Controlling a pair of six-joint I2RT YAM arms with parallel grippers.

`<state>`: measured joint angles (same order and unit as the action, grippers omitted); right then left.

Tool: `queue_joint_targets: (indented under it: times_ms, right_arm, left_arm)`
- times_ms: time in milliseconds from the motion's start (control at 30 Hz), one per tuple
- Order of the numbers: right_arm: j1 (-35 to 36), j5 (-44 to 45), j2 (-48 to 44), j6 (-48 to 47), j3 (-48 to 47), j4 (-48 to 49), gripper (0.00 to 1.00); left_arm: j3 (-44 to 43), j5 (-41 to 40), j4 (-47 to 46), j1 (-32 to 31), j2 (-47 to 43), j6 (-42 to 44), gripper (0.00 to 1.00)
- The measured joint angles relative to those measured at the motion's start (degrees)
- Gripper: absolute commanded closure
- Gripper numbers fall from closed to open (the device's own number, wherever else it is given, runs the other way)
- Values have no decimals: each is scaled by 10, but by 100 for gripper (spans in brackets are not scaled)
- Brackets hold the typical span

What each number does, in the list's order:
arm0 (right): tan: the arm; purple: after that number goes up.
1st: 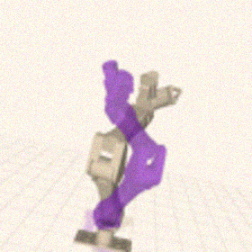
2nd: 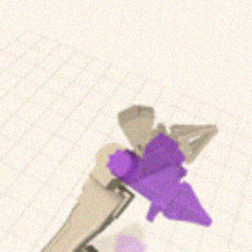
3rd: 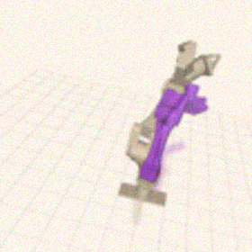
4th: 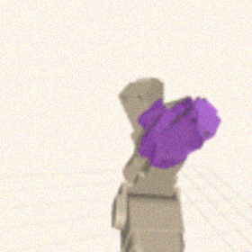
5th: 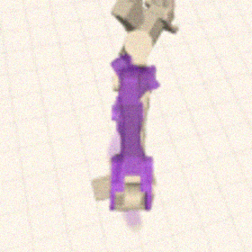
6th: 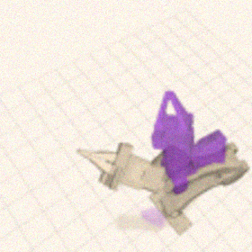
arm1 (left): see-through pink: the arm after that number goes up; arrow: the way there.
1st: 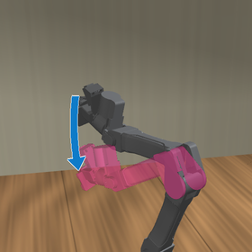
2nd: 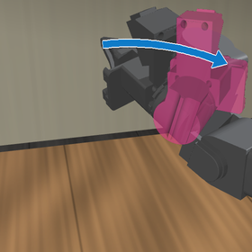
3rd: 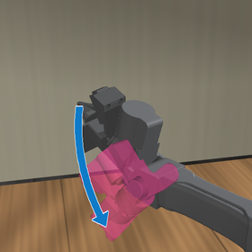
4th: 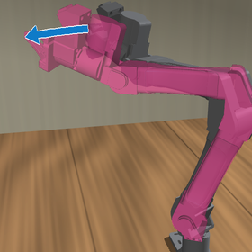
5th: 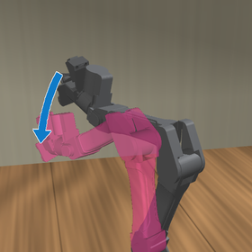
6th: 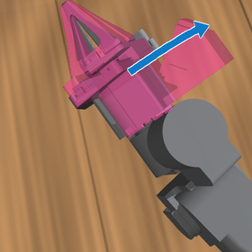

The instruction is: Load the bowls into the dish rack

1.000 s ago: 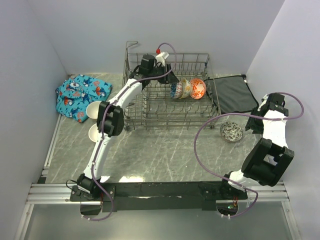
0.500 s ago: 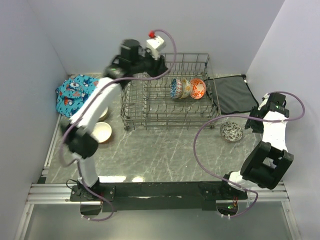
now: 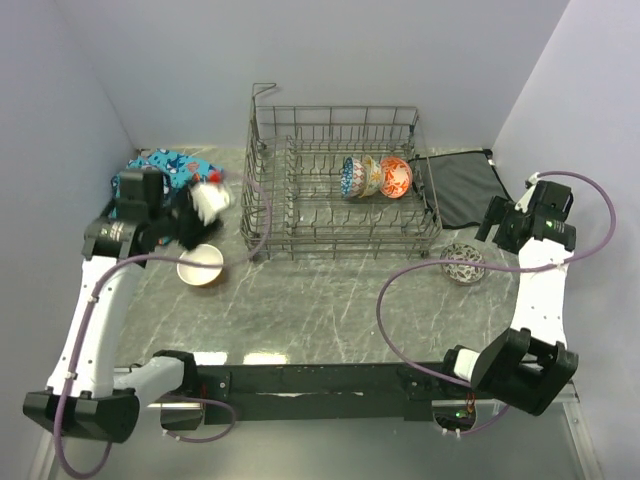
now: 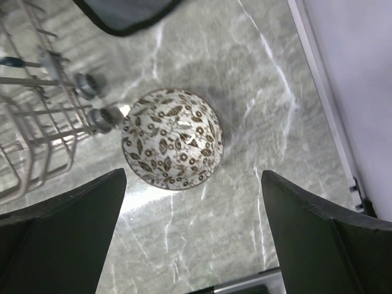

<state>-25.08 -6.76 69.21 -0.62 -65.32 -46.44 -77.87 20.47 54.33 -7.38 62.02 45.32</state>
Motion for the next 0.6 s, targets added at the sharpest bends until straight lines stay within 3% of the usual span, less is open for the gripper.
queue_joint_targets:
  times_ms: [133, 267, 600]
  right_arm:
    - [13, -4, -8, 4, 0, 10, 0]
    - [21, -11, 4, 3, 0, 10, 1]
    - [37, -3, 6, -22, -2, 5, 1]
  left_arm:
    - [106, -11, 77, 21, -27, 87, 39]
    - [172, -13, 94, 21, -30, 121, 39]
    - [270, -25, 22, 21, 27, 93, 40]
